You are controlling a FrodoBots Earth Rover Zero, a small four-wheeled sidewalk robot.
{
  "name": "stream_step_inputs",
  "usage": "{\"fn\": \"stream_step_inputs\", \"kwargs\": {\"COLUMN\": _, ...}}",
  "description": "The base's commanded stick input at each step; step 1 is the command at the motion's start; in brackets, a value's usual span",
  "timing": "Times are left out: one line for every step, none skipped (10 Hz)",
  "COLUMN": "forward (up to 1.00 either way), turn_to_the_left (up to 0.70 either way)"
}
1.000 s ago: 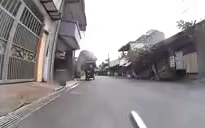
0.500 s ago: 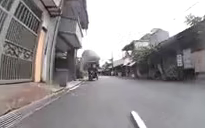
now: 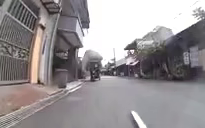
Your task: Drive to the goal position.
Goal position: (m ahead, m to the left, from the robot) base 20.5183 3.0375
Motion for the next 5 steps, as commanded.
{"fn": "stream_step_inputs", "kwargs": {"forward": 0.70, "turn_to_the_left": -0.21}}
{"fn": "stream_step_inputs", "kwargs": {"forward": 0.70, "turn_to_the_left": -0.23}}
{"fn": "stream_step_inputs", "kwargs": {"forward": 0.70, "turn_to_the_left": -0.23}}
{"fn": "stream_step_inputs", "kwargs": {"forward": 0.70, "turn_to_the_left": -0.19}}
{"fn": "stream_step_inputs", "kwargs": {"forward": 0.70, "turn_to_the_left": -0.14}}
